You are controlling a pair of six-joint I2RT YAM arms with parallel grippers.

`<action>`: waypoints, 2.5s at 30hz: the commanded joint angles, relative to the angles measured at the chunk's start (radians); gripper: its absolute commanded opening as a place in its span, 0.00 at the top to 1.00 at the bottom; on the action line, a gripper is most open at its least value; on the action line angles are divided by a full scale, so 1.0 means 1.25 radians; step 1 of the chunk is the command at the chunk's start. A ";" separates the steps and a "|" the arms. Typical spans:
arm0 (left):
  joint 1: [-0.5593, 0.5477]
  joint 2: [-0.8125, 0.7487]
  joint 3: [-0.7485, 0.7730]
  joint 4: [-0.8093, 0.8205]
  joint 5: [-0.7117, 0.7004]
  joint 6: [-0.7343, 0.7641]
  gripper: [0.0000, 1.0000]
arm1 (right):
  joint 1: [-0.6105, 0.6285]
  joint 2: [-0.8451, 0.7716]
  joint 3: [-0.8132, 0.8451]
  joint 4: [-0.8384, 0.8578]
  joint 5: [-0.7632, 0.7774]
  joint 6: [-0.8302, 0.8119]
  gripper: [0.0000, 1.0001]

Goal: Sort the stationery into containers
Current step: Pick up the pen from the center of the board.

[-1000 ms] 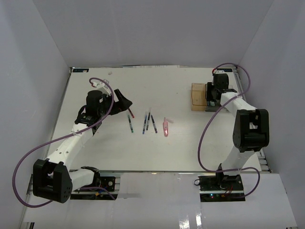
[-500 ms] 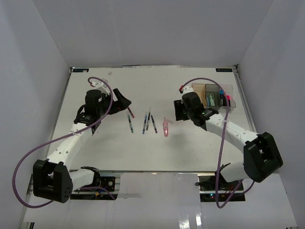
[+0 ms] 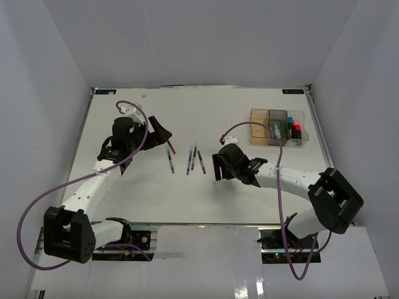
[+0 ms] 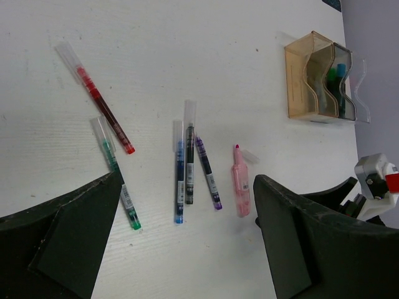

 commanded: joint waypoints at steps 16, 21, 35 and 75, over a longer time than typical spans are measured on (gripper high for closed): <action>0.007 -0.002 0.033 -0.003 0.005 0.010 0.02 | 0.063 0.171 0.037 0.067 0.086 0.044 0.33; 0.008 -0.002 0.032 -0.003 0.004 0.009 0.02 | 0.063 0.182 0.037 0.072 0.089 0.050 0.39; 0.008 -0.001 0.032 -0.003 0.004 0.010 0.02 | 0.063 0.196 0.040 0.054 0.121 0.062 0.56; -0.202 0.040 0.053 0.111 0.150 -0.231 0.06 | 0.067 -0.175 0.145 -0.090 -0.125 -0.296 0.71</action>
